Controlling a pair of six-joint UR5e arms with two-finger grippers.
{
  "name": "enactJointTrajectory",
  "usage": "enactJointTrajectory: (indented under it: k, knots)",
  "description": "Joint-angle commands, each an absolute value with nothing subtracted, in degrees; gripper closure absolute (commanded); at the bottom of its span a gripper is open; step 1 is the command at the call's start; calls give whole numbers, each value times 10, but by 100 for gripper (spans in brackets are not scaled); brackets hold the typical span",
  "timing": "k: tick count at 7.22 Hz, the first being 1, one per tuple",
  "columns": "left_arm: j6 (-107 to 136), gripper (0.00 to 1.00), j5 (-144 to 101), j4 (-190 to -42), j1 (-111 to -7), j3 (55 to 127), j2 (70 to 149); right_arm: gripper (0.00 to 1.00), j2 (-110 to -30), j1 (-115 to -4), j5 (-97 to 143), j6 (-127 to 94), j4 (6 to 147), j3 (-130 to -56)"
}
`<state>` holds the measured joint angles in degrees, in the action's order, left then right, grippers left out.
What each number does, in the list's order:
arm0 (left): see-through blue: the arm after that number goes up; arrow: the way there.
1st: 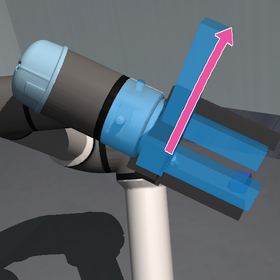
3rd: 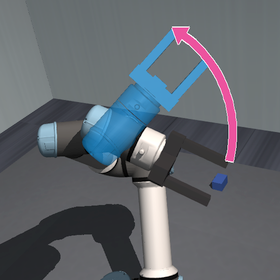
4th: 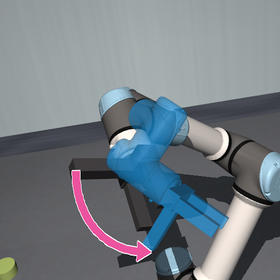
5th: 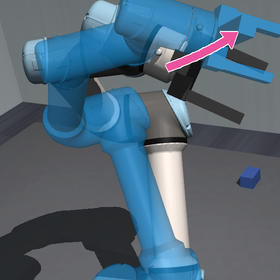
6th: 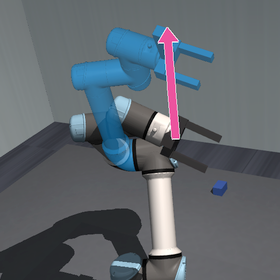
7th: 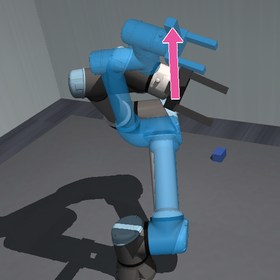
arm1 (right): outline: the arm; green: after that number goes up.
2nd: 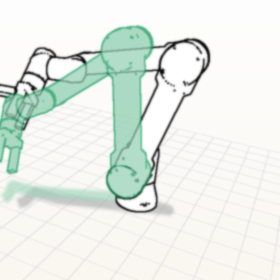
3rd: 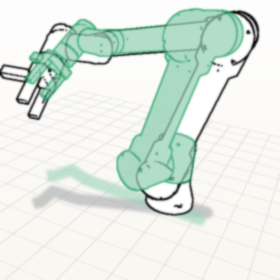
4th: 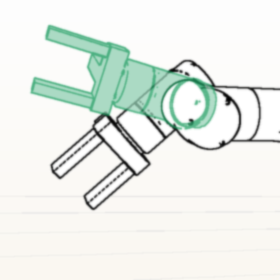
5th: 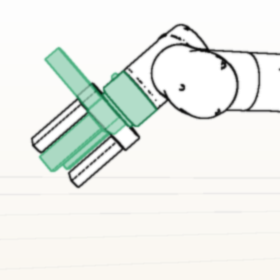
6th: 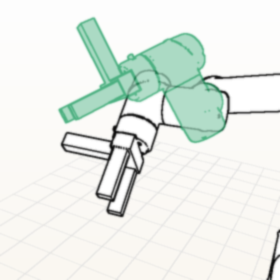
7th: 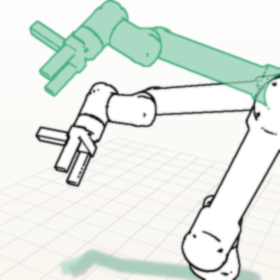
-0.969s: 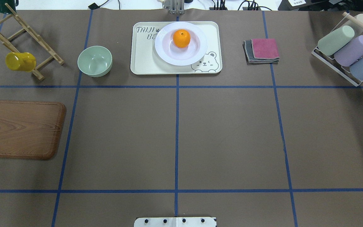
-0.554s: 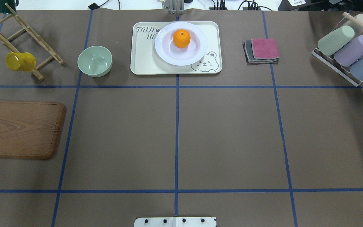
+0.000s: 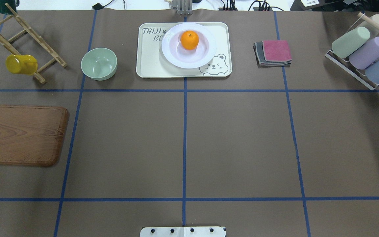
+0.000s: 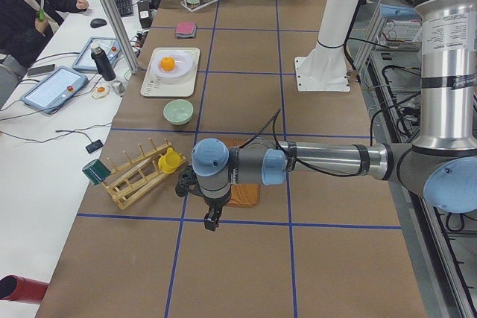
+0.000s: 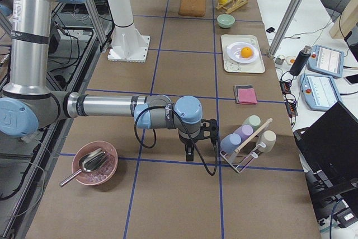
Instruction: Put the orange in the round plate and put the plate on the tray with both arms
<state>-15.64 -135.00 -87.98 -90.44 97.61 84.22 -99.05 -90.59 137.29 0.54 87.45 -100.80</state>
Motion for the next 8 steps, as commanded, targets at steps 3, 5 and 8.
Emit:
enactJointTrajectory:
  k: [3,5,8]
  knots:
    - [-156,1,-1350,-879,-904,976,840,0,-991,-905,1373,5,875,-1008]
    - [-156,1,-1350,-880,-904,976,837,0,-991,-905,1373,5,875,-1008]
    - [-156,1,-1350,-880,-904,976,836,0,-992,-906,1369,5,875,-1008]
